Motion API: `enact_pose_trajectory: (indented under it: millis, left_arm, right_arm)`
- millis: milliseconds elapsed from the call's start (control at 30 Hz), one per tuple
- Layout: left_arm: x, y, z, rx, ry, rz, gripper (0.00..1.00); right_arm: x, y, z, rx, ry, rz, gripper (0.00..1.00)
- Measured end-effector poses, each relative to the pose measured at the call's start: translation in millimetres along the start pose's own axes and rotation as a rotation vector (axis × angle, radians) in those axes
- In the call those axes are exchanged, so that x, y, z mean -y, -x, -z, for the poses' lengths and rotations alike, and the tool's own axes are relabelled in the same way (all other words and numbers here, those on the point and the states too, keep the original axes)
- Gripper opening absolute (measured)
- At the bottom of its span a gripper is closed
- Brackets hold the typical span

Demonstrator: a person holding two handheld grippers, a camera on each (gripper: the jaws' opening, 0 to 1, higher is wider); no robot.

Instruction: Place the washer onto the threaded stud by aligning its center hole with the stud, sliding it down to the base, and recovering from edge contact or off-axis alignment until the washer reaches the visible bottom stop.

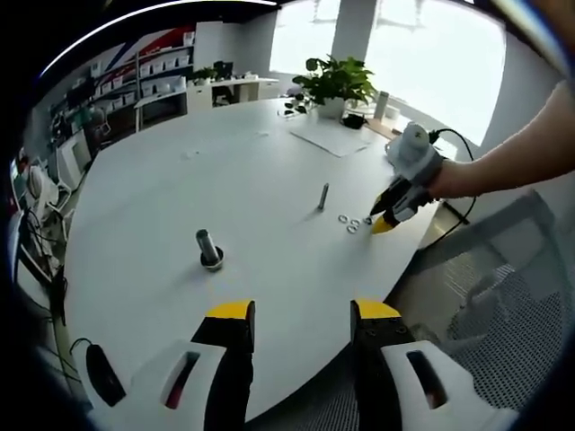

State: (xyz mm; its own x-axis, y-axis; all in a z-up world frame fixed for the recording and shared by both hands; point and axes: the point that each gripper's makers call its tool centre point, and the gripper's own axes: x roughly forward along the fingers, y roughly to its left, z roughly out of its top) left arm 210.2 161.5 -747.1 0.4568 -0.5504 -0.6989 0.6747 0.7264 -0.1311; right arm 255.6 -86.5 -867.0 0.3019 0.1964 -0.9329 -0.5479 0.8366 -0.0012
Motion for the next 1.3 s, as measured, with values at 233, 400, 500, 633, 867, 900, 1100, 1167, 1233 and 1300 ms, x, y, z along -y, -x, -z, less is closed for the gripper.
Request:
enact_pose_trajectory:
  millis: [233, 400, 500, 633, 867, 900, 1100, 1167, 1233, 1300]
  left_arm:
    - [-1.3, 1.1, -3.3, 0.014, 0.002, -0.005, 0.41]
    - [0.0, 0.7, -0.8, 0.003, -0.005, -0.004, 0.41]
    - [-0.2, 0.8, -1.3, 0.006, -0.003, -0.004, 0.41]
    - [0.4, 0.5, -0.2, 0.001, -0.004, -0.002, 0.41]
    - [0.4, 1.8, -3.0, 0.014, -0.017, -0.007, 0.39]
    - [0.0, 2.2, -3.7, 0.018, -0.015, -0.008, 0.39]
    - [1.7, 0.4, -1.7, 0.008, -0.013, 0.000, 0.39]
    - [2.0, 0.4, -1.2, 0.005, -0.014, 0.000, 0.39]
    - [1.2, 0.6, -1.0, 0.004, -0.011, -0.002, 0.39]
    - [0.7, 0.7, -1.1, 0.005, -0.009, -0.003, 0.39]
  right_arm:
    - [-0.7, -3.3, -4.2, -0.090, 0.088, -0.024, 0.28]
    - [-0.4, -2.2, -1.7, -0.177, 0.191, -0.051, 0.26]
    - [0.4, -2.6, -1.0, -0.191, 0.254, -0.063, 0.24]
    - [0.4, -2.9, -0.7, -0.208, 0.276, -0.063, 0.23]
    - [2.2, -4.5, -2.5, -0.234, 0.267, -0.036, 0.15]
    - [1.9, -4.4, -2.4, -0.233, 0.269, -0.034, 0.15]
    - [3.5, -3.5, -2.9, -0.219, 0.226, -0.046, 0.15]
    - [3.0, -3.4, -3.2, -0.216, 0.195, -0.044, 0.15]
    - [0.5, -3.5, -3.2, -0.231, 0.222, -0.030, 0.15]
    - [0.1, -4.6, -3.1, -0.255, 0.255, -0.014, 0.15]
